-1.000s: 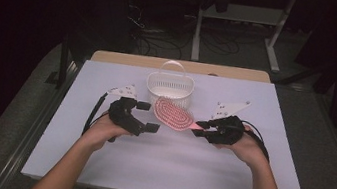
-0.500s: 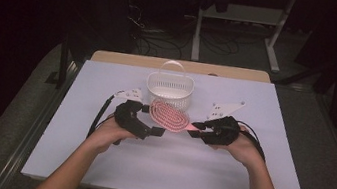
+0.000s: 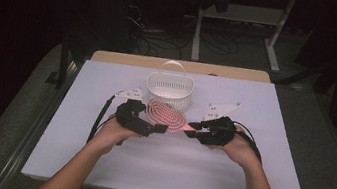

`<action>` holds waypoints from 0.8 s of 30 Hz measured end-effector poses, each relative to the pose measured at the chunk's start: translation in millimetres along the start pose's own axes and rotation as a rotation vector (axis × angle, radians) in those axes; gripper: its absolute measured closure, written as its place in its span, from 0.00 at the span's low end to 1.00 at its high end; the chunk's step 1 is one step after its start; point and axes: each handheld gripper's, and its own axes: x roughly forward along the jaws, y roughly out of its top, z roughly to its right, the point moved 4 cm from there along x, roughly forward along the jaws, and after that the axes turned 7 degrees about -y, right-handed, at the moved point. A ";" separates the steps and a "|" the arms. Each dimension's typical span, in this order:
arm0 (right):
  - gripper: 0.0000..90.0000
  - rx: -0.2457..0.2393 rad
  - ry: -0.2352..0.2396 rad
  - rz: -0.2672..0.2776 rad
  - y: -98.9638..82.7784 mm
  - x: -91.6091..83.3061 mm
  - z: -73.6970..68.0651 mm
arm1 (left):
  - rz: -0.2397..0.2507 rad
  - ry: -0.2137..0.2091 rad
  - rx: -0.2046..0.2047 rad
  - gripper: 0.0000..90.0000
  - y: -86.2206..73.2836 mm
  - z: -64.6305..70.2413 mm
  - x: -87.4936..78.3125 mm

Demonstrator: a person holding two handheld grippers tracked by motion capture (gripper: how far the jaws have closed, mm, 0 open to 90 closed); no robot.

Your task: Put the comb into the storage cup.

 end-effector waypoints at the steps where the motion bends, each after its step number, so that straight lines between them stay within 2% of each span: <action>1: 0.76 -0.001 0.000 0.001 0.0 0.3 -0.1 | 0.007 0.002 -0.011 0.17 0.2 -0.7 -0.6; 7: 0.76 -0.002 -0.006 -0.001 0.1 2.8 -1.0 | 0.023 0.008 -0.043 0.22 1.0 -3.1 -2.9; 13: 0.76 -0.012 -0.021 -0.024 -0.9 8.6 -3.8 | 0.046 0.005 -0.058 0.29 3.2 -3.5 -6.0; 24: 0.76 -0.029 -0.030 -0.065 -2.2 21.2 -10.2 | 0.075 -0.006 -0.117 0.45 5.0 -8.5 -12.8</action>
